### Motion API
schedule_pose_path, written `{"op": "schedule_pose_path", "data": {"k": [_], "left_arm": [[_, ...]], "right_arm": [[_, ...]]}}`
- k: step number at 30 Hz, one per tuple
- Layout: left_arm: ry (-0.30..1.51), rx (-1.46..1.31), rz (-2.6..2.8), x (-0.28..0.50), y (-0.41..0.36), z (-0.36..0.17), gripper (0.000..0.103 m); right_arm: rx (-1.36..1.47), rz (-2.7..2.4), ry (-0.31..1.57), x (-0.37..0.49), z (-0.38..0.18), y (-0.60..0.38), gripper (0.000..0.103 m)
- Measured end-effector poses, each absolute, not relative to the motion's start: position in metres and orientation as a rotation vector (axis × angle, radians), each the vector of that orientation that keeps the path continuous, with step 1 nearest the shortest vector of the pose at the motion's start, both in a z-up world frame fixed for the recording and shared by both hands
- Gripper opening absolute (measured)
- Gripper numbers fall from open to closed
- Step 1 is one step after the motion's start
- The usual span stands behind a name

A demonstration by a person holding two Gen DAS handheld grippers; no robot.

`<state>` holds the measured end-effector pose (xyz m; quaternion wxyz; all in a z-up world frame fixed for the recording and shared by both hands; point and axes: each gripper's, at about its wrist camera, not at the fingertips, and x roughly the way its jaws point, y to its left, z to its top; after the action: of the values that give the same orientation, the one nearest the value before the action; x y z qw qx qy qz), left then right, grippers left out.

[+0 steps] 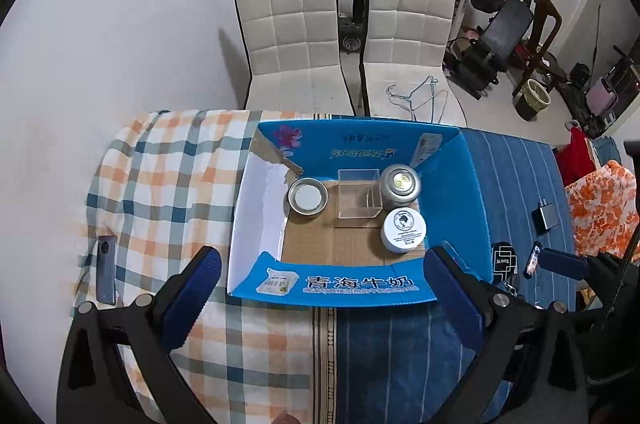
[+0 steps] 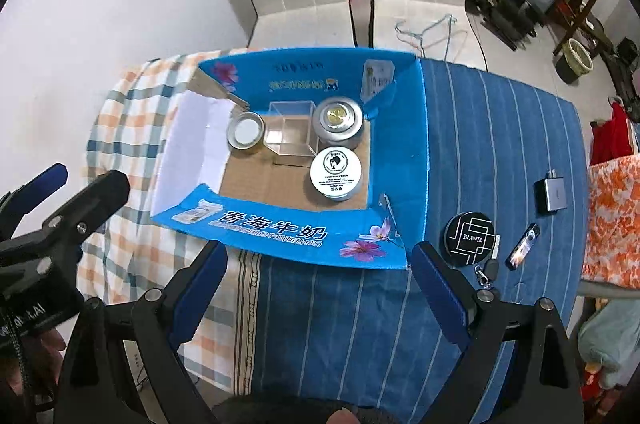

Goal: Organize rigid objects
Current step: 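Move both tools back toward the remaining items on the table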

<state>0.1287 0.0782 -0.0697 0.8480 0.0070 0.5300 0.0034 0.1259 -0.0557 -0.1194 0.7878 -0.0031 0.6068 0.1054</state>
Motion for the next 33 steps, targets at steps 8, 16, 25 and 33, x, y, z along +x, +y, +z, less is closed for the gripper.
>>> {"op": "schedule_pose_path", "data": {"k": [8,16,25,33], "left_arm": [[1.096,0.047,-0.042,0.127,0.033,-0.061,0.103],[1.121,0.107,-0.212,0.147,-0.075,-0.095,0.103],[1.263,0.211,-0.347,0.171,-0.204,-0.185,0.103],[1.387,0.168,-0.299,0.190,-0.250,-0.260,0.103]], "right_arm": [[0.058,0.212,1.289,0.116,-0.109,-0.095,0.095],[0.203,0.020,1.303,0.109,-0.127,-0.211,0.095],[0.324,-0.226,1.374,0.109,-0.189,-0.367,0.095],[0.365,-0.294,1.395,0.137,-0.249,-0.442,0.095]]}}
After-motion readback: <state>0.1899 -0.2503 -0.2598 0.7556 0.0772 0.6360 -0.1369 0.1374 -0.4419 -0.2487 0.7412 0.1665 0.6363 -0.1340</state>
